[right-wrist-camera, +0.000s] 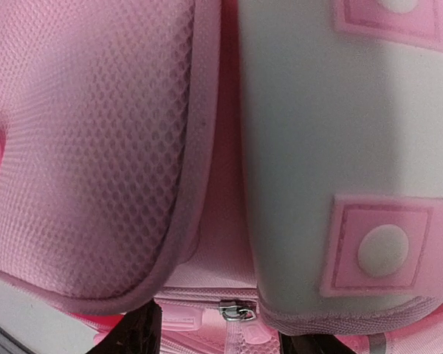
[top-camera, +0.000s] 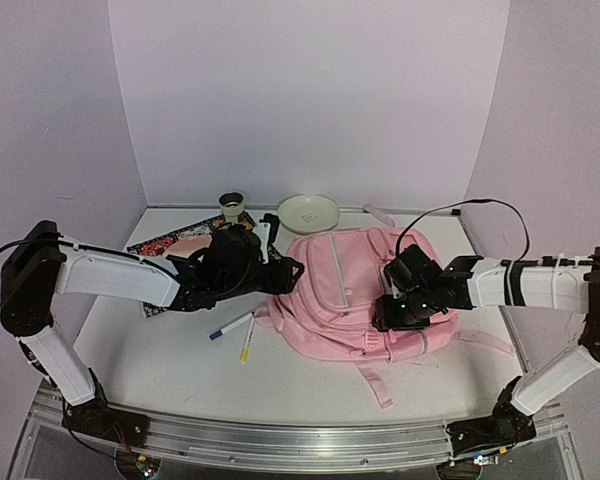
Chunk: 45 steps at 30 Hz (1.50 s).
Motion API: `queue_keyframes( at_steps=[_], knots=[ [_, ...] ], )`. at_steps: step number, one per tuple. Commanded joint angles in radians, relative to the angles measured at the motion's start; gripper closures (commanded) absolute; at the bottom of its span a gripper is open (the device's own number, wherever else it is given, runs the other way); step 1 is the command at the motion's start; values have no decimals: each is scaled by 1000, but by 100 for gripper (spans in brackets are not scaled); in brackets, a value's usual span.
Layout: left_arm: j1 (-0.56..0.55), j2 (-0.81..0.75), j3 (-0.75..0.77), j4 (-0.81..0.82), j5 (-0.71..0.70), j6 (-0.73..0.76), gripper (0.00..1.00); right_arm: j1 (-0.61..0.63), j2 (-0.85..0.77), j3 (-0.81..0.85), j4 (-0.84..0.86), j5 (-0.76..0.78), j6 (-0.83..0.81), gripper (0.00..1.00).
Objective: Pack the student bag
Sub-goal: Move the student bag to the center of the board, then pick up the largest pocket of the bag from the student bag.
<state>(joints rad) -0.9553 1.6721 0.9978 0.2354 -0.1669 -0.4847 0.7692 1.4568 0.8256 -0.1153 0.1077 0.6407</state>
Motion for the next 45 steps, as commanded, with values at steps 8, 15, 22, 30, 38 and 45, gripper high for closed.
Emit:
queue_keyframes(
  at_steps=[8,15,22,30,38,45],
  knots=[
    [-153,77,34,-78,192,-15,43,-8,106,111,94,120,-27,47],
    [-186,195,117,-84,290,-108,53,-8,22,81,108,104,-23,44],
    [-191,265,170,-84,341,-195,57,-8,-81,13,139,102,-5,42],
    [-192,334,220,-74,333,-289,63,-8,-124,-20,148,105,4,39],
    [-194,387,247,-53,362,-311,63,-8,-144,-52,159,109,13,38],
    [-194,398,265,-13,400,-336,65,-8,-143,-54,161,105,14,38]
  ],
)
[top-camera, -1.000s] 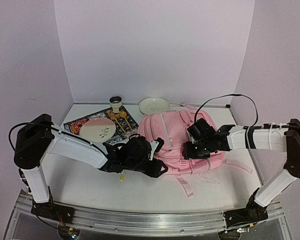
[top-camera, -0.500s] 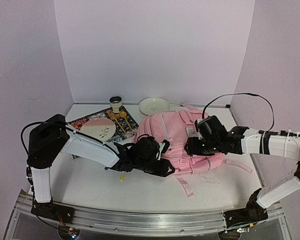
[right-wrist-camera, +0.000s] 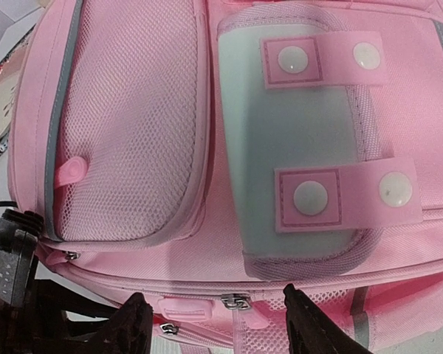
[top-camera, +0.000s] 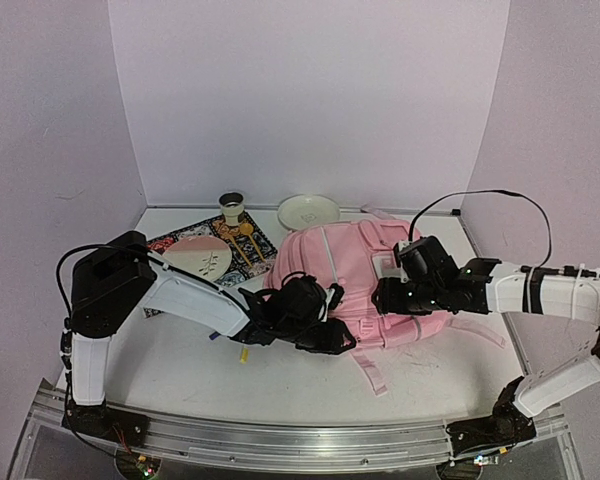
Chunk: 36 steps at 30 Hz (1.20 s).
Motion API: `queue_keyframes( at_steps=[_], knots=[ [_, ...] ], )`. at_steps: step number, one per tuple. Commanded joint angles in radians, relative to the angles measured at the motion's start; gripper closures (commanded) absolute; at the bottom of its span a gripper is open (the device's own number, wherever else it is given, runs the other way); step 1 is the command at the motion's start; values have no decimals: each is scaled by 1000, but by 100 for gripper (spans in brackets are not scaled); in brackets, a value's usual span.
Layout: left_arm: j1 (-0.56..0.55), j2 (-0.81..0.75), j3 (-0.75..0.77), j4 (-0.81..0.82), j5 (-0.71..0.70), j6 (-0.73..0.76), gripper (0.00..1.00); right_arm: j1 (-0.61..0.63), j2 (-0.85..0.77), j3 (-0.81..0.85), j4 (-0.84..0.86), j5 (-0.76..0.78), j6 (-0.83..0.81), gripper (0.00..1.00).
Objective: Pack the student bag
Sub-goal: Pick up the largest pocket of the bag from the student bag.
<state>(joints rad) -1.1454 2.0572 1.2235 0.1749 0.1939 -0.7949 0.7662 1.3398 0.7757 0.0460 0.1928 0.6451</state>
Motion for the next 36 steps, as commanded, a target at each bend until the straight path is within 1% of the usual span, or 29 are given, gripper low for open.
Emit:
queue_keyframes(
  at_steps=[1,6,12,17,19,21,26,27,28,29,31,34,36],
  knots=[
    [-3,14,42,50,40,-28,65,-5,-24,-4,1,17,10,38],
    [-3,38,61,58,55,-47,67,-5,-19,-3,6,7,10,38],
    [-4,46,67,71,61,-62,73,-5,-15,-5,11,-10,12,39],
    [-3,30,55,79,50,-59,88,-5,-31,-32,9,-25,27,38],
    [-4,12,38,80,33,-53,95,-5,-54,-53,2,-35,44,37],
    [-4,-10,17,80,7,-40,100,-5,-73,-77,-13,-40,71,36],
    [-4,-41,-10,78,-38,-16,100,-5,-131,-144,-38,-56,145,32],
    [-3,-39,-9,78,-33,-16,100,-5,-140,-154,-41,-53,157,31],
    [-3,-34,-8,78,-27,-21,96,-5,-148,-162,-43,-50,168,30],
    [-4,-29,-6,78,-17,-30,88,-5,-156,-175,-44,-50,183,30],
    [-5,-17,-5,78,-3,-38,79,-5,-169,-195,-39,-64,210,29],
    [-10,-19,-10,78,-6,-36,70,-5,-172,-227,19,-127,221,29],
    [-14,-24,-11,78,-15,-32,65,-5,-171,-241,28,-133,230,29]
  ],
)
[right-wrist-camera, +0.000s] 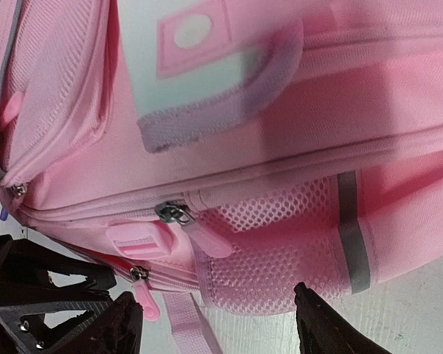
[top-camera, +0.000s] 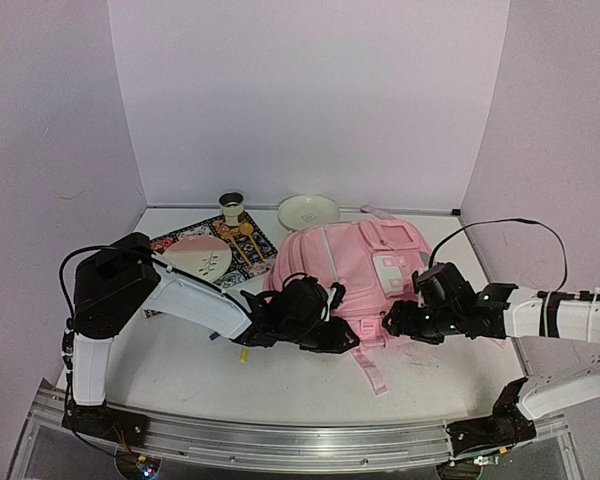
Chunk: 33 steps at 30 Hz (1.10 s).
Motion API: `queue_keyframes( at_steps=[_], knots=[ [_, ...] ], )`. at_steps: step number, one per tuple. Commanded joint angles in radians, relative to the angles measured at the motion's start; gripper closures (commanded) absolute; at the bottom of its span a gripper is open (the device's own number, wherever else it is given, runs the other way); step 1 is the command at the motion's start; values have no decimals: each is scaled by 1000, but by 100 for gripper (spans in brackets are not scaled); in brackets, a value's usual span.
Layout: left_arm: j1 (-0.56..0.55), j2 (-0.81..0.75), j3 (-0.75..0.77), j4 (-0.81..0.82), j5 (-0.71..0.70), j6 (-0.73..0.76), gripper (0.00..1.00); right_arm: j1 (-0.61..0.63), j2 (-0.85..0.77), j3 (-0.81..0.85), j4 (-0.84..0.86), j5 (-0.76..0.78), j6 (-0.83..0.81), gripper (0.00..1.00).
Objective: Pack the student bag
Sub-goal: Pick up the largest pocket of the bag from the student bag.
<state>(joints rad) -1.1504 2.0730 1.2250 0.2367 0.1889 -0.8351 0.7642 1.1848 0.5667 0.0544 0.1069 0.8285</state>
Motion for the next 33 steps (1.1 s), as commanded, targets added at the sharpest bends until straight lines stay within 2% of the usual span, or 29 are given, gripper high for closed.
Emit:
queue_keyframes(
  at_steps=[1,6,11,20,33],
  knots=[
    [-14,-42,-11,16,-17,15,62,-3,-18,-37,19,-40,53,29],
    [-36,-58,-8,-36,-107,73,52,-3,-62,-67,23,-7,93,28],
    [-90,-87,2,-109,-316,276,49,-3,-74,-71,19,10,99,28],
    [-205,-93,29,-115,-552,679,41,-3,-51,-42,17,29,86,27],
    [-260,35,152,-111,-723,969,38,-3,-83,-50,8,57,90,26]
  ],
)
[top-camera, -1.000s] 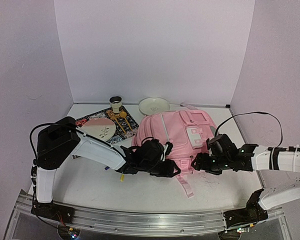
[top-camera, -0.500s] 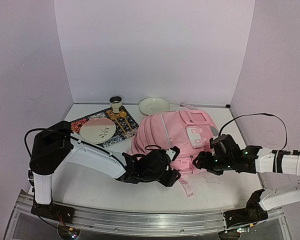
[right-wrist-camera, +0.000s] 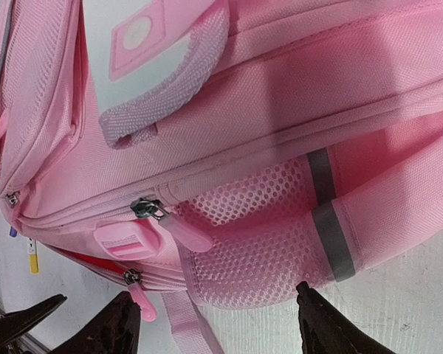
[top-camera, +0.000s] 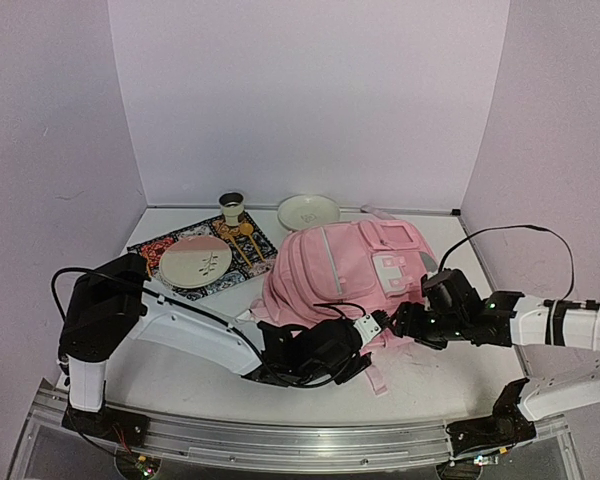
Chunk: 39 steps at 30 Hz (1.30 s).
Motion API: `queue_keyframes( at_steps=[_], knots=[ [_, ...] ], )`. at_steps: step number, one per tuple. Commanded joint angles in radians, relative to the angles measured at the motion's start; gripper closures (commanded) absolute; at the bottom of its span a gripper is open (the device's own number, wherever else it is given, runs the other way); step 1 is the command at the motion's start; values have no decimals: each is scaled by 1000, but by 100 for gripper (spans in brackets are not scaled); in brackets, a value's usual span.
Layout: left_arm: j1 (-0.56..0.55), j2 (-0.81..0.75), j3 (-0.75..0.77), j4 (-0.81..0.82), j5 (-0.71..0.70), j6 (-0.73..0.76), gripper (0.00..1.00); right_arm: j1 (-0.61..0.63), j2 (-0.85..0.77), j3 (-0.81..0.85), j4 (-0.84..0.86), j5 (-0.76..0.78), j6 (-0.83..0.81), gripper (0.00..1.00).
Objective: Pack the student bag
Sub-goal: Pick up the largest pocket of the bag from the student bag.
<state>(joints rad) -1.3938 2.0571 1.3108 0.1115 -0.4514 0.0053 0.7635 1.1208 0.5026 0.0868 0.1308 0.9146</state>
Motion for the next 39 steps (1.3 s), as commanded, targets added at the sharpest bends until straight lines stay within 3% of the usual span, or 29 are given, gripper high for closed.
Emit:
queue_keyframes(
  at_steps=[1,12,22,24,33,39],
  knots=[
    [-21,63,73,15,-91,144,38,-3,-22,14,-25,35,5,26],
    [-33,136,114,21,-120,220,37,-3,-41,3,-36,57,15,26],
    [-33,195,177,36,-198,242,44,-2,-42,5,-36,52,13,26],
    [-34,202,185,36,-216,246,48,-3,-44,4,-36,53,12,26],
    [-33,155,148,36,-244,177,84,-3,-42,-1,-36,52,12,26],
    [-32,108,112,35,-241,47,98,-2,-15,-1,-25,43,14,26]
  ],
)
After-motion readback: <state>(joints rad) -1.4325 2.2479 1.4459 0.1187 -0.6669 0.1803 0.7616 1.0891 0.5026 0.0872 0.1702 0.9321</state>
